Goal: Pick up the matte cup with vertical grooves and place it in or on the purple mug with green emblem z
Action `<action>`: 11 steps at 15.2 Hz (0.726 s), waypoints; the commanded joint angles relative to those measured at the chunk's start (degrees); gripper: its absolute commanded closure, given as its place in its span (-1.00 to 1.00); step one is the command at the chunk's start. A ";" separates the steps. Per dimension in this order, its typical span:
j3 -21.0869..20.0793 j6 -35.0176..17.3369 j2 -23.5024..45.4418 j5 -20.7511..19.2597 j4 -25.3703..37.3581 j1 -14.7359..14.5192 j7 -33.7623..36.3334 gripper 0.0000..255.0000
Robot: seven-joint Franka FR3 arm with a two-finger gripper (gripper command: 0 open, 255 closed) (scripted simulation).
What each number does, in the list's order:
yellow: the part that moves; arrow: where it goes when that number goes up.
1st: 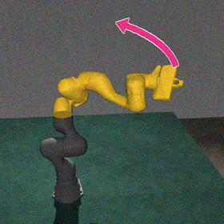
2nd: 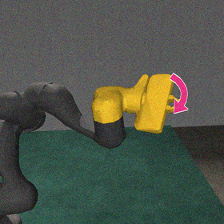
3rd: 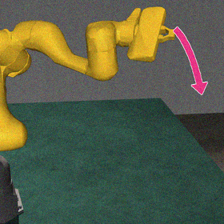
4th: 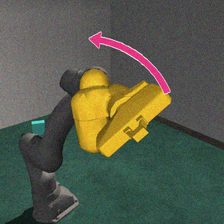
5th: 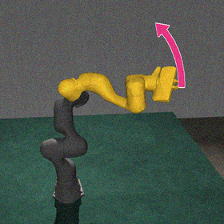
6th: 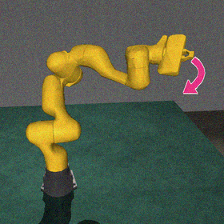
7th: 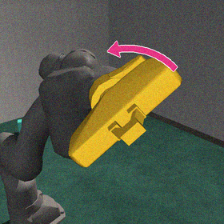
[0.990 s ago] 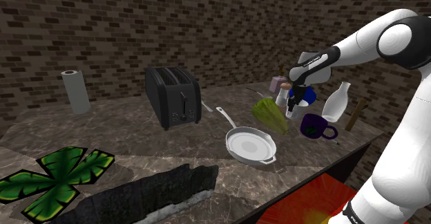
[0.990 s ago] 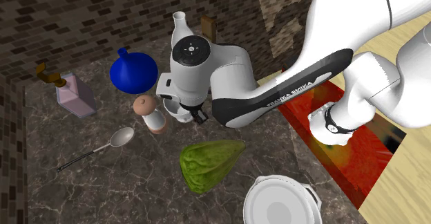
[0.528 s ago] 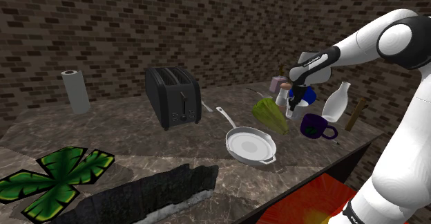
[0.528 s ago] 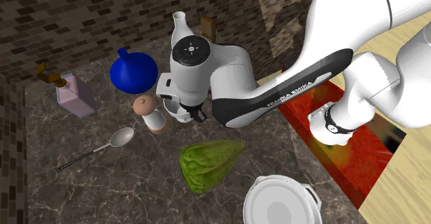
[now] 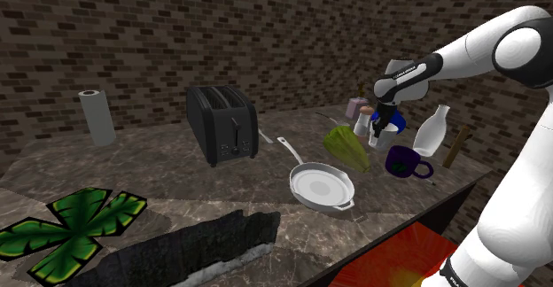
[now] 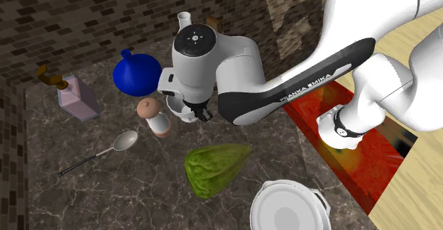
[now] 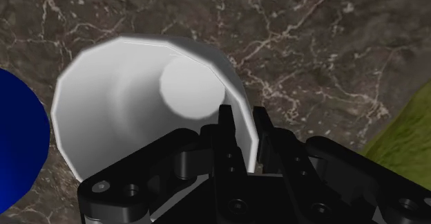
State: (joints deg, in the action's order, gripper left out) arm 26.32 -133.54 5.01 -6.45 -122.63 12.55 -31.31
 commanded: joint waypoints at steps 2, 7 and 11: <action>-0.04 2.33 -1.24 -0.52 1.18 -0.22 0.31 1.00; -0.09 6.07 -3.08 -1.21 3.22 -0.40 0.48 1.00; -0.17 9.07 -4.32 -1.61 5.07 -0.53 0.53 1.00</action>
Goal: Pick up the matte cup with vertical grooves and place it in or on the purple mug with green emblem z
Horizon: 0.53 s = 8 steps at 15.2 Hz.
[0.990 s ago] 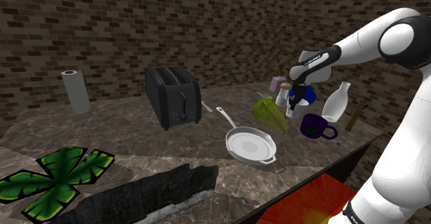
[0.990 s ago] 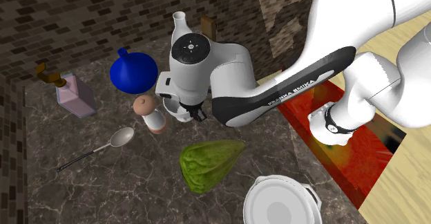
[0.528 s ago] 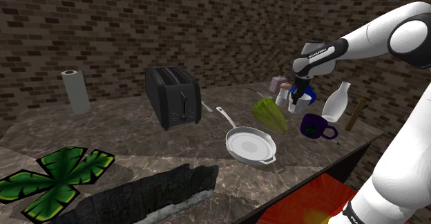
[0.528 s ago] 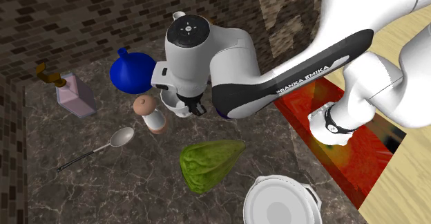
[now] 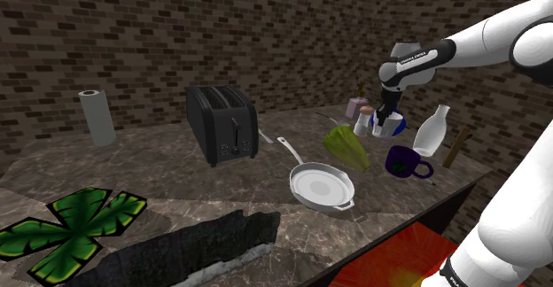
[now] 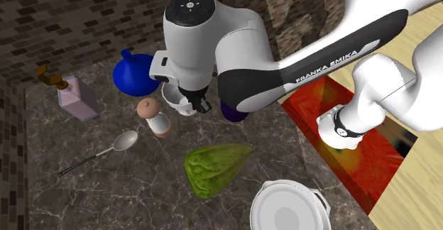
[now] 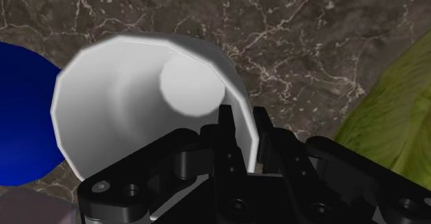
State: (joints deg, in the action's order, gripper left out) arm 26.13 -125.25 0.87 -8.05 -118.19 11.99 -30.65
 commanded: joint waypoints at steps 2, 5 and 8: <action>-0.03 2.28 -0.73 -0.18 1.63 -0.04 -0.14 1.00; -0.11 4.54 -1.45 -0.37 3.22 -0.12 -0.19 1.00; -0.19 6.80 -2.05 -0.50 4.92 -0.20 -0.28 1.00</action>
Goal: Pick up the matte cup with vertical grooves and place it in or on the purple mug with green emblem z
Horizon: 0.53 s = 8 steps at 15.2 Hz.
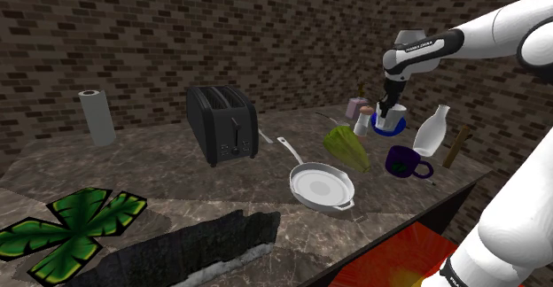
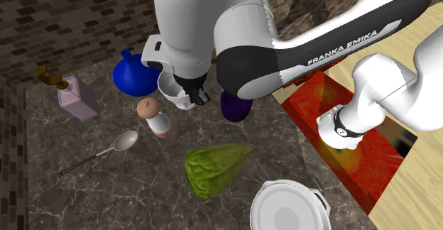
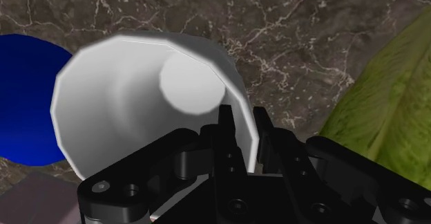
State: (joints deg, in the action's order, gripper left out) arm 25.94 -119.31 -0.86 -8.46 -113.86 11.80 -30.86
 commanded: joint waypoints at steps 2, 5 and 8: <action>-0.07 2.36 -0.65 -0.14 1.79 -0.05 -0.15 1.00; -0.15 4.62 -1.05 -0.19 3.68 -0.12 -0.31 1.00; -0.22 6.47 -1.31 -0.20 5.30 -0.17 -0.45 1.00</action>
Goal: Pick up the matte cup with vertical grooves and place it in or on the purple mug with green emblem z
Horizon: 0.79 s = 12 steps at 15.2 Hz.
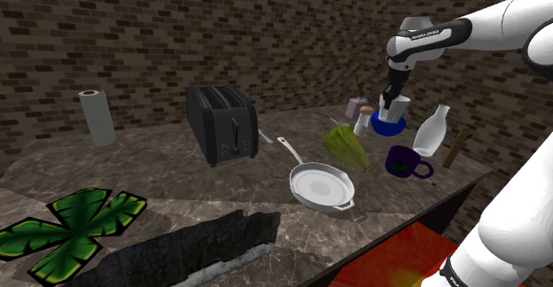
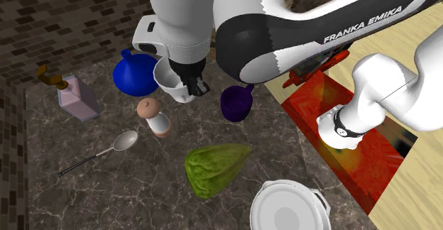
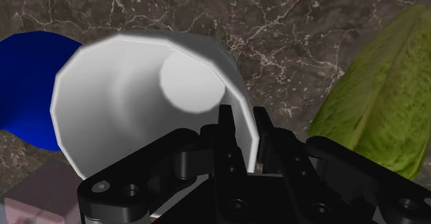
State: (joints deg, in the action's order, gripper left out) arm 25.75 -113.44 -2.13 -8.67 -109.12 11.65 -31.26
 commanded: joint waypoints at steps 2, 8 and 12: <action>-0.45 0.79 -5.11 -2.38 -4.04 -0.09 1.29 1.00; -2.79 3.44 -20.00 -8.13 -15.93 1.40 4.51 1.00; -4.71 6.71 -29.72 -10.55 -22.47 3.20 5.63 1.00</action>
State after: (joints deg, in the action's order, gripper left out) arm 21.44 -107.47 -29.37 -18.60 -129.85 14.35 -25.82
